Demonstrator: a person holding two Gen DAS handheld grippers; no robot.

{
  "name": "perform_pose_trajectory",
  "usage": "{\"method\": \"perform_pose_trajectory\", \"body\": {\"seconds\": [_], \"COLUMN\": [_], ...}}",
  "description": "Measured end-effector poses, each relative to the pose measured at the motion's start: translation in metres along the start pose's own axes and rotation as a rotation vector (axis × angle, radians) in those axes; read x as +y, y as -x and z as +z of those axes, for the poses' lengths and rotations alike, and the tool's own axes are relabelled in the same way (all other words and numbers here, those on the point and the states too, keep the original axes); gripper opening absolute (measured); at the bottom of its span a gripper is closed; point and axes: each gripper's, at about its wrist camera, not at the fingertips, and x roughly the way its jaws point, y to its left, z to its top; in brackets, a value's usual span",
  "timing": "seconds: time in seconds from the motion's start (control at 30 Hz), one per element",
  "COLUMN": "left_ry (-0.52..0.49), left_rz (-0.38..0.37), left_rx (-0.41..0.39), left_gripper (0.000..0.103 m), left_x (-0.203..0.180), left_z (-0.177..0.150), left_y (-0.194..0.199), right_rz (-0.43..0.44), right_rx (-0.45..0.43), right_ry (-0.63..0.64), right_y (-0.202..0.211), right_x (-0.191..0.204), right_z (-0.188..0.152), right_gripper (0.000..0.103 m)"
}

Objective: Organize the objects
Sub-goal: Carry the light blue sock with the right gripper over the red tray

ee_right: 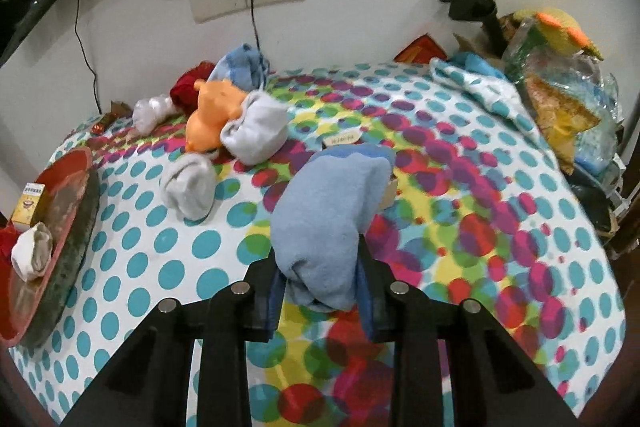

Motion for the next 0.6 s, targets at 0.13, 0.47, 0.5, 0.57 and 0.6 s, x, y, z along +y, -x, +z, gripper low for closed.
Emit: {"method": "perform_pose_trajectory", "body": {"seconds": [0.13,0.47,0.5,0.57,0.6], "left_ry": [0.003,0.009,0.012,0.013,0.017], "left_rz": [-0.001,0.013,0.017,0.024,0.027], "left_rx": [-0.003,0.004,0.007,0.013,0.015], "left_gripper": [0.103,0.103,0.103,0.103,0.103], "left_x": [0.000,0.001,0.002,0.003,0.004], "left_z": [-0.001,-0.001,-0.001,-0.001,-0.001], "left_y": [0.002,0.003,0.003,0.002,0.001], "right_rz": [-0.001,0.050,0.057,0.069,0.078], "right_rx": [-0.042,-0.118,-0.121,-0.127,-0.128], "right_ry": [0.018,0.094,0.104,0.123,0.131], "right_y": [0.018,0.049,0.049,0.051,0.051], "right_x": [-0.003,0.038,0.046,0.061,0.069], "right_z": [0.015,0.044,0.046,0.049,0.050], "right_gripper": [0.028,0.028,0.028,0.028,0.028]}}
